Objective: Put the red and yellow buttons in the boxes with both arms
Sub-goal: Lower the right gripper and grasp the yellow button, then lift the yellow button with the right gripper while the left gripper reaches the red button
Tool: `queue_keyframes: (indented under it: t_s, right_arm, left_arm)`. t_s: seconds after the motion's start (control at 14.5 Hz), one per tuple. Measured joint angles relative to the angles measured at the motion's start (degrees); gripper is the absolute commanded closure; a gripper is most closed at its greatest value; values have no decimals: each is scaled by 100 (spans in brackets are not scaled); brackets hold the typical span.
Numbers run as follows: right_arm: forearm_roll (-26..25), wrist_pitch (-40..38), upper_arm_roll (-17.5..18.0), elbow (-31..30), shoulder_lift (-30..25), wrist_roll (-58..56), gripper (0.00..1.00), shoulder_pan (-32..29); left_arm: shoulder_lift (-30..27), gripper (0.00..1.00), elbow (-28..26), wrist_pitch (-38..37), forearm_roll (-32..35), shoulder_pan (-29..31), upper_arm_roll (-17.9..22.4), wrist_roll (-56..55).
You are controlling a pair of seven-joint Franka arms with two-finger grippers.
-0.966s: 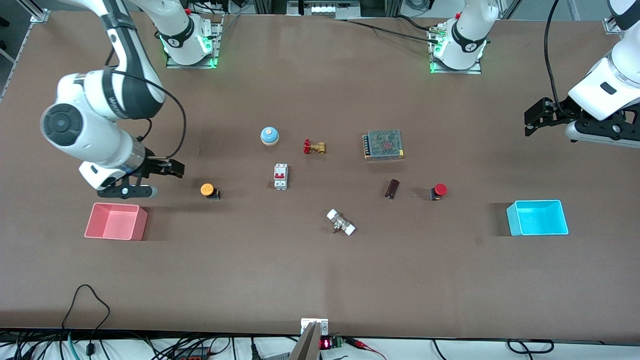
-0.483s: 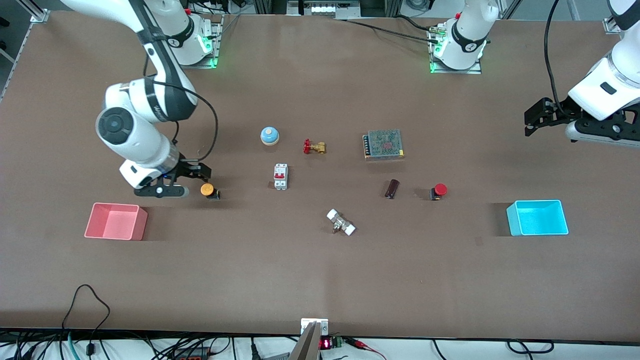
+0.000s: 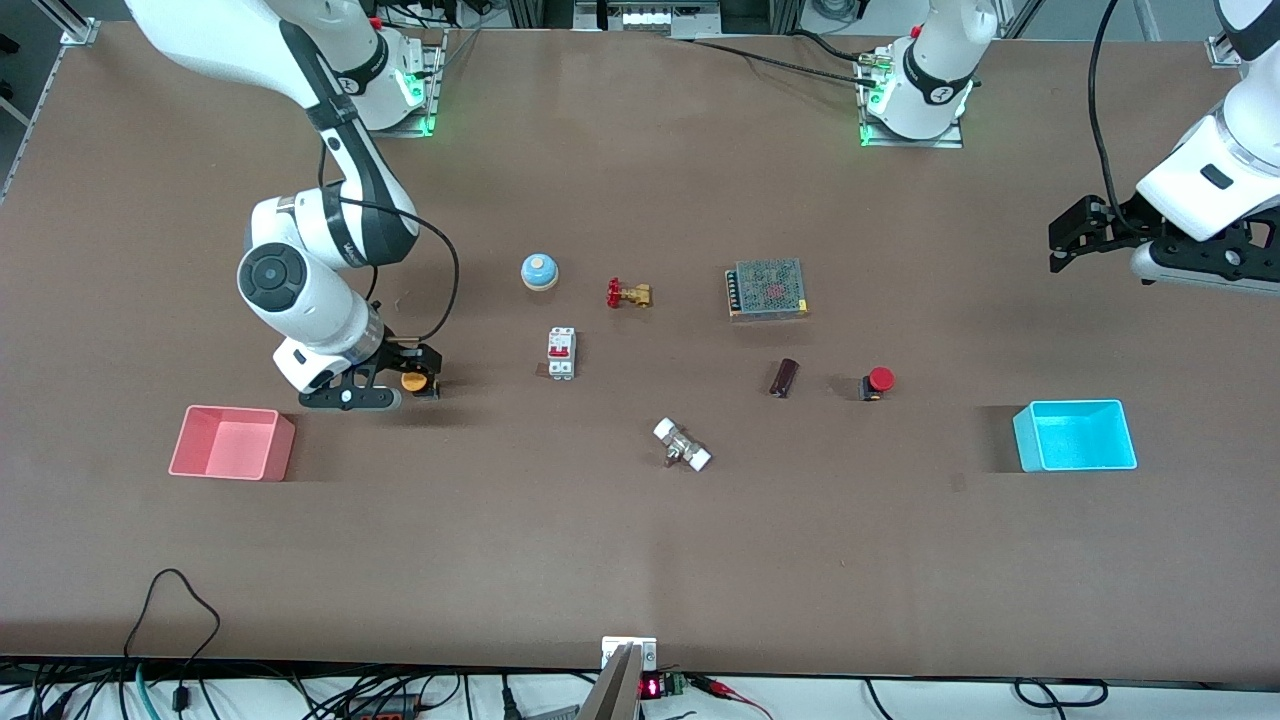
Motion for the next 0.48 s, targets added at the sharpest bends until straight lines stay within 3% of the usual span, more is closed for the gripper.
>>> queue_keyframes:
  t_s: [0.48]
  right_arm:
    - [0, 157, 39, 0, 274, 0, 0, 35]
  left_arm:
    - [2, 0, 0, 0, 0, 27, 20, 0]
